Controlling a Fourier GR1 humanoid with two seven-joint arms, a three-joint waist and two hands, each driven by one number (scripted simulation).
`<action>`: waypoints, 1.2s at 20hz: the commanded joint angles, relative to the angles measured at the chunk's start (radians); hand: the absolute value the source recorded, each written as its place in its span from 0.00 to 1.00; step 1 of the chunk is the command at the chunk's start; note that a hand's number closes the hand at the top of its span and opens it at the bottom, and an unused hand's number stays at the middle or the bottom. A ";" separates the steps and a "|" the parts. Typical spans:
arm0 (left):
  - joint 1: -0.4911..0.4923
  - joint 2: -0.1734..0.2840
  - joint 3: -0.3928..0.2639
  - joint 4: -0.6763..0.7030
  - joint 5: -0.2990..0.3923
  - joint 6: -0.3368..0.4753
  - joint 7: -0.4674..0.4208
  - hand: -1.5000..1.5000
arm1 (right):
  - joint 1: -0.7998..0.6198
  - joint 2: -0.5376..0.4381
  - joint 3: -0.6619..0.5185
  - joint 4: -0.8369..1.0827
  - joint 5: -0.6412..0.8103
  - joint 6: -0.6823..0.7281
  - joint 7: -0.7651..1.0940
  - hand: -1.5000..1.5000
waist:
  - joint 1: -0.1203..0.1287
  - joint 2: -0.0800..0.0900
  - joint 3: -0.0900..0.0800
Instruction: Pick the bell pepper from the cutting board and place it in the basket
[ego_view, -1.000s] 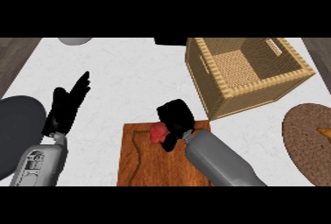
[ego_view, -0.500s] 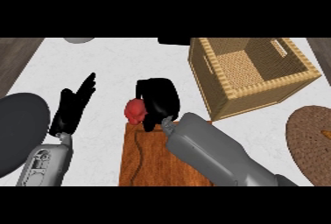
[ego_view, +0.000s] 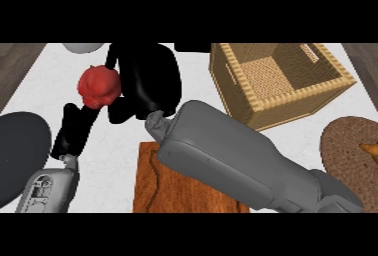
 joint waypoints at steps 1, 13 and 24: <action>0.070 -0.003 -0.005 -0.022 -0.020 0.018 -0.028 0.50 | -0.141 0.001 -0.070 -0.053 -0.014 0.049 0.145 1.00 | -0.025 -0.004 0.000; 0.001 0.055 0.050 0.013 0.021 -0.034 -0.018 0.50 | -0.358 -0.105 -0.275 0.195 0.034 0.213 0.116 1.00 | -0.032 0.001 0.000; 0.007 0.036 0.052 0.018 0.012 -0.008 -0.013 0.50 | -0.284 -0.284 -0.215 0.358 0.107 0.438 0.009 1.00 | -0.041 0.001 0.000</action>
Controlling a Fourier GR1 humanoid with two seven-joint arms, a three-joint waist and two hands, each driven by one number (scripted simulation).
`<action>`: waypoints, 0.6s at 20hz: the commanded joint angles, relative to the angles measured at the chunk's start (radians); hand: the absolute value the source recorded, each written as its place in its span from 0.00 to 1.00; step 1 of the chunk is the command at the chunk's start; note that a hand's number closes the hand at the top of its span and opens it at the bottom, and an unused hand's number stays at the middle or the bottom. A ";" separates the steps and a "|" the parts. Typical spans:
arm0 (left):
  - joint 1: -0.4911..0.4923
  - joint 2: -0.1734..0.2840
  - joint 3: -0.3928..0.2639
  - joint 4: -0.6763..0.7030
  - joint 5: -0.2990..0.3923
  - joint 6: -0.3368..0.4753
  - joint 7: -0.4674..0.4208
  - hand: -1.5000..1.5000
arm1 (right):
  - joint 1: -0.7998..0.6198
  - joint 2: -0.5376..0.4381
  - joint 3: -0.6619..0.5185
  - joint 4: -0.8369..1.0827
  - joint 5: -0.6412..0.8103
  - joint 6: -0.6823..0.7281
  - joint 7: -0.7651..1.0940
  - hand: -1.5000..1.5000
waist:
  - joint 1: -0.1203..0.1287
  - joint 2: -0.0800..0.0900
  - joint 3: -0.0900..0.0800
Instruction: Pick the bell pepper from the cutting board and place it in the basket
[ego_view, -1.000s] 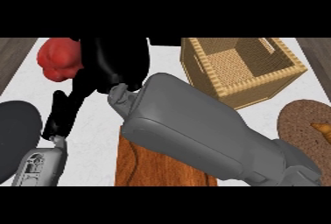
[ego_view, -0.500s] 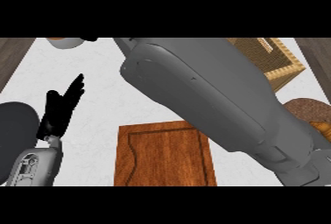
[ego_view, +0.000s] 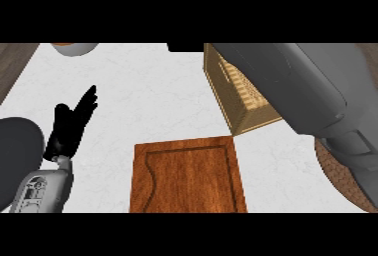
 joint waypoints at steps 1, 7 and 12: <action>-0.009 0.007 0.005 0.001 -0.003 0.001 0.007 0.50 | 0.035 -0.078 -0.009 0.055 0.027 0.071 -0.060 1.00 | -0.001 0.001 0.000; -0.002 -0.006 -0.013 -0.003 -0.016 0.002 -0.003 0.50 | 0.072 -0.148 -0.075 0.150 0.058 0.030 -0.244 1.00 | 0.013 0.007 0.000; 0.013 -0.022 -0.011 -0.012 -0.024 0.025 -0.026 0.50 | 0.199 -0.159 -0.100 0.107 0.048 0.014 -0.390 1.00 | 0.005 0.004 0.001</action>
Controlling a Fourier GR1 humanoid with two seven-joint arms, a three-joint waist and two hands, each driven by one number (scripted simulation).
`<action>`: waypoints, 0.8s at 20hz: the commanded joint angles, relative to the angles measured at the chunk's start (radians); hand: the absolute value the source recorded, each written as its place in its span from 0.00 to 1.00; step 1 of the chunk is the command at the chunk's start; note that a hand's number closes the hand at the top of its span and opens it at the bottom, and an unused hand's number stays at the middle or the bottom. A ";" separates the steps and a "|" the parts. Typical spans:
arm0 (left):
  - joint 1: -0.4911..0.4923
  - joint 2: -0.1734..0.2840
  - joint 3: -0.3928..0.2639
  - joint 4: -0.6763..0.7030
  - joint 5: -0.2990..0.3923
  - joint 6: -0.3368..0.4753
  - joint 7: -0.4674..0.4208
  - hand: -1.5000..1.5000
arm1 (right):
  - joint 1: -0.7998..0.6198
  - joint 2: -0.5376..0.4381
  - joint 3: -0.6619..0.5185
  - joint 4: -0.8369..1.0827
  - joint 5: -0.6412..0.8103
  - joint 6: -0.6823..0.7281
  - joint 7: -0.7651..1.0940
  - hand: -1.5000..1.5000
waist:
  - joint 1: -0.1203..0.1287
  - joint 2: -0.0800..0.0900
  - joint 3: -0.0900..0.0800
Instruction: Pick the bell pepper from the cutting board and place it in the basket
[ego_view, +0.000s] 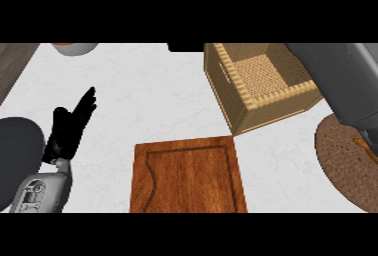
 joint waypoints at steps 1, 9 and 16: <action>0.011 0.020 0.020 -0.013 0.015 -0.017 -0.012 0.50 | 0.074 -0.038 -0.046 0.022 -0.001 -0.023 -0.138 1.00 | 0.002 0.000 0.000; -0.025 -0.008 0.004 0.015 0.008 -0.009 0.013 0.50 | 0.110 0.008 -0.081 0.182 0.062 -0.076 -0.249 1.00 | 0.008 0.003 0.000; -0.021 0.022 0.024 0.021 0.017 -0.031 -0.010 0.50 | 0.201 0.019 -0.228 0.218 -0.058 -0.123 -0.302 0.00 | 0.004 0.002 0.000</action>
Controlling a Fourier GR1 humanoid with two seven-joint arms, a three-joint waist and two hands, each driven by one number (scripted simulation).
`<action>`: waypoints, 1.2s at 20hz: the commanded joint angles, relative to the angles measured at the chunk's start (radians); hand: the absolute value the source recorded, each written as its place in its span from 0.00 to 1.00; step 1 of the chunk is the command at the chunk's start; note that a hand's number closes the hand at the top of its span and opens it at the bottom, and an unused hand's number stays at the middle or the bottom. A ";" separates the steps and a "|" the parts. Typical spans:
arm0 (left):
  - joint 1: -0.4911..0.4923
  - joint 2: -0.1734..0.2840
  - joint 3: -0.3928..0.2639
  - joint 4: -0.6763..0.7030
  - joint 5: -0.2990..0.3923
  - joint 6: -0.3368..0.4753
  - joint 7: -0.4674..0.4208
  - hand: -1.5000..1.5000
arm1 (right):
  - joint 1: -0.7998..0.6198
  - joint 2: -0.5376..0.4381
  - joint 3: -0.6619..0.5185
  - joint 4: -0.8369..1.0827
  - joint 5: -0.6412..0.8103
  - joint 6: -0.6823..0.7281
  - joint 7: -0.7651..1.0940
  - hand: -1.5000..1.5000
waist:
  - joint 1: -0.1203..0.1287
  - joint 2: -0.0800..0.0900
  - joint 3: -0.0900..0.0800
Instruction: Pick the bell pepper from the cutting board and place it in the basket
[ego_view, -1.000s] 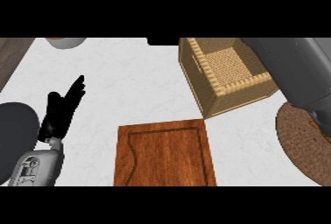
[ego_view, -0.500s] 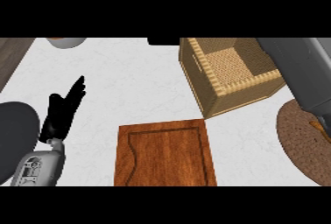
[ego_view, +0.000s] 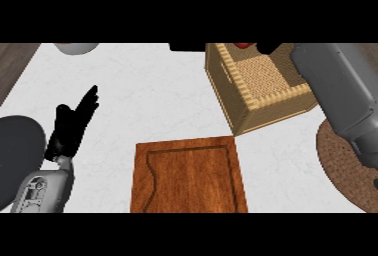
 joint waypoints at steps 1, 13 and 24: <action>0.037 -0.018 -0.023 -0.044 -0.013 0.008 -0.004 0.50 | 0.004 -0.014 -0.094 0.074 -0.053 -0.029 -0.068 0.00 | 0.011 0.002 0.000; 0.060 -0.007 -0.010 -0.032 -0.014 0.002 -0.032 0.50 | 0.076 -0.002 -0.216 -0.025 -0.075 -0.354 -0.160 0.00 | -0.007 -0.008 0.000; 0.045 0.006 0.016 -0.017 -0.003 -0.001 -0.005 0.50 | 0.269 -0.215 -0.406 -0.149 -0.243 -0.245 -0.164 0.00 | -0.030 -0.009 0.000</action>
